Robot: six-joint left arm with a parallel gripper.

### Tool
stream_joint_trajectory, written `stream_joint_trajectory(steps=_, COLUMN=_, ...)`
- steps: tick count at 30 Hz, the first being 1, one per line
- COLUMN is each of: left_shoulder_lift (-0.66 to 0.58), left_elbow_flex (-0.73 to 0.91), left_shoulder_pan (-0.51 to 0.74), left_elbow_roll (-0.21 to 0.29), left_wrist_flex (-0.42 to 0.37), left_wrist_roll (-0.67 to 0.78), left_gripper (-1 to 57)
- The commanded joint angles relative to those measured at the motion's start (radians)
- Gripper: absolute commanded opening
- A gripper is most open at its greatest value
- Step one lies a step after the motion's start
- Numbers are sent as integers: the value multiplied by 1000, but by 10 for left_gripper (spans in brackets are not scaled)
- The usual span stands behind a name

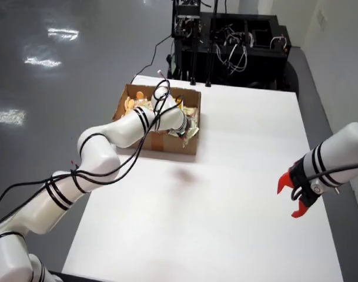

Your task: Grasp a snack and put it in the bin.

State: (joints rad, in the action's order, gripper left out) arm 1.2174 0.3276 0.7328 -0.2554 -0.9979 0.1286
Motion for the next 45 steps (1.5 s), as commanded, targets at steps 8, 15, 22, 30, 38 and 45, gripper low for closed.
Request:
stream_joint_trajectory(steps=8, left_shoulder_lift=172, left_elbow_flex=-330, left_shoulder_pan=-57, left_elbow_roll=2, left_wrist_flex=-30, left_wrist_roll=-35, left_gripper=112)
stream_joint_trajectory(steps=15, left_shoulder_lift=190, left_elbow_flex=-374, left_shoulder_pan=-88, left_elbow_roll=0, left_wrist_flex=34, left_wrist_roll=-18, left_gripper=117)
stream_joint_trajectory(steps=22, left_shoulder_lift=214, left_elbow_flex=-440, left_shoulder_pan=-124, left_elbow_roll=-6, left_wrist_flex=106, left_wrist_roll=31, left_gripper=119)
stream_joint_trajectory(steps=30, left_shoulder_lift=221, left_elbow_flex=-475, left_shoulder_pan=-151, left_elbow_roll=-6, left_wrist_flex=106, left_wrist_roll=45, left_gripper=326)
stream_joint_trajectory(steps=38, left_shoulder_lift=226, left_elbow_flex=-519, left_shoulder_pan=-145, left_elbow_roll=-5, left_wrist_flex=62, left_wrist_roll=31, left_gripper=414)
stream_joint_trajectory(steps=45, left_shoulder_lift=245, left_elbow_flex=-646, left_shoulder_pan=-119, left_elbow_roll=-8, left_wrist_flex=-37, left_wrist_roll=-2, left_gripper=297)
